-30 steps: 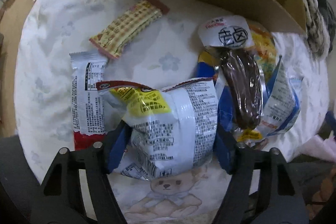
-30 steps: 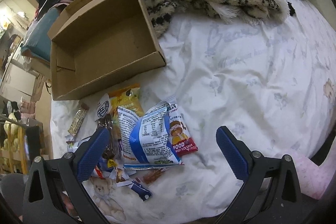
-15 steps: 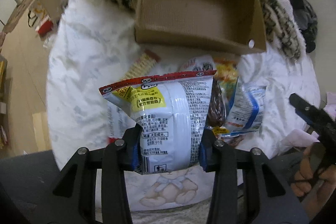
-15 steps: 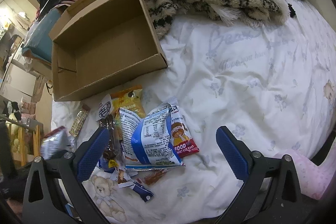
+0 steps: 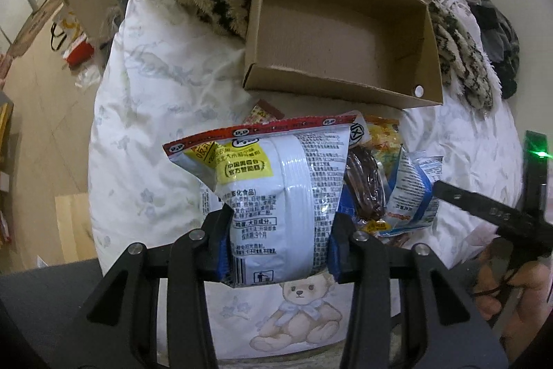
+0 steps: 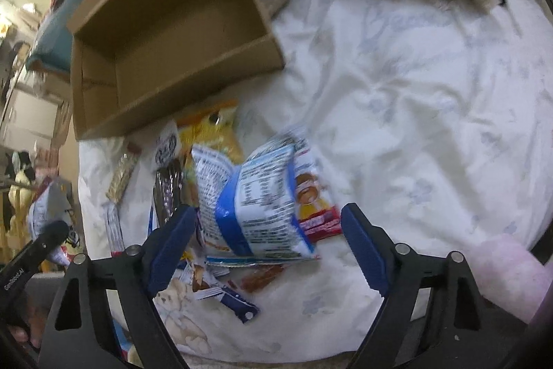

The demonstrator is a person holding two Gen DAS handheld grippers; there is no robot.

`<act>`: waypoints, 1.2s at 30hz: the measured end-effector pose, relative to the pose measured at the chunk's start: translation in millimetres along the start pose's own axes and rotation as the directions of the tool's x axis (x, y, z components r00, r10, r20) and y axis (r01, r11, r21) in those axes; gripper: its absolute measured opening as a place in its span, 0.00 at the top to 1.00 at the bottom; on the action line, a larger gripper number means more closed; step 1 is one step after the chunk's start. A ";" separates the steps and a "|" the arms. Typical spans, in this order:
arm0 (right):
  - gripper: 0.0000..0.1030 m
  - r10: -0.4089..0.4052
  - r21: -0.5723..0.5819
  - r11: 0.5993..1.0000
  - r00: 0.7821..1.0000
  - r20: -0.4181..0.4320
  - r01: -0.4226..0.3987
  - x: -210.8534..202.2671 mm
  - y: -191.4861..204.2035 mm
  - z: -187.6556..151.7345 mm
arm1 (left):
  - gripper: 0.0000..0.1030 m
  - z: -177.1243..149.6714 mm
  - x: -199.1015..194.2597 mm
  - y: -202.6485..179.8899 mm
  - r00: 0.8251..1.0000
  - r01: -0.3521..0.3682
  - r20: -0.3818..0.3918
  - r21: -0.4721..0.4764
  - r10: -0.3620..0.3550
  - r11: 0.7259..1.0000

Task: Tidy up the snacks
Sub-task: 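Carry both bags over the cardboard box with both tools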

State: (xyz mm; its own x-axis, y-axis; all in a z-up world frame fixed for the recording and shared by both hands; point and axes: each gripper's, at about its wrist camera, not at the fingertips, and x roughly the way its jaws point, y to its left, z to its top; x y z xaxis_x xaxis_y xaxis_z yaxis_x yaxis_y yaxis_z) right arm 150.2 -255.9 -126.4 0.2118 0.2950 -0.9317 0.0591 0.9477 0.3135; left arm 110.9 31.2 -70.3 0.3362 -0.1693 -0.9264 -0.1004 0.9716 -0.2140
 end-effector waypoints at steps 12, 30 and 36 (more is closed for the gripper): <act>0.31 -0.120 -0.047 0.992 0.992 -0.049 0.117 54.3 29.3 2.0 | 0.63 -1.2 11.3 0.9 0.999 0.012 -0.031 -0.022 -0.013 1.000; 0.44 -0.027 -0.049 0.998 0.979 0.202 0.037 -50.6 14.5 -22.3 | 0.63 -1.2 -4.3 8.7 0.996 -0.036 0.085 -0.028 0.038 0.999; 0.44 0.047 -0.052 0.998 0.905 0.422 -0.028 -96.6 14.7 -18.8 | 0.63 -1.8 -19.9 5.5 0.984 -0.054 0.172 -0.007 0.054 0.999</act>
State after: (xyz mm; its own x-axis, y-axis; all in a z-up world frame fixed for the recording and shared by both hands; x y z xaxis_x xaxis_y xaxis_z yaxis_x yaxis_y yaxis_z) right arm 112.3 -268.2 -35.3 0.6060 0.2607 -0.7515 0.0027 0.9441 0.3296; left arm 102.0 39.6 -53.6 0.4867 -0.0857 -0.8694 -0.1248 0.9781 -0.1663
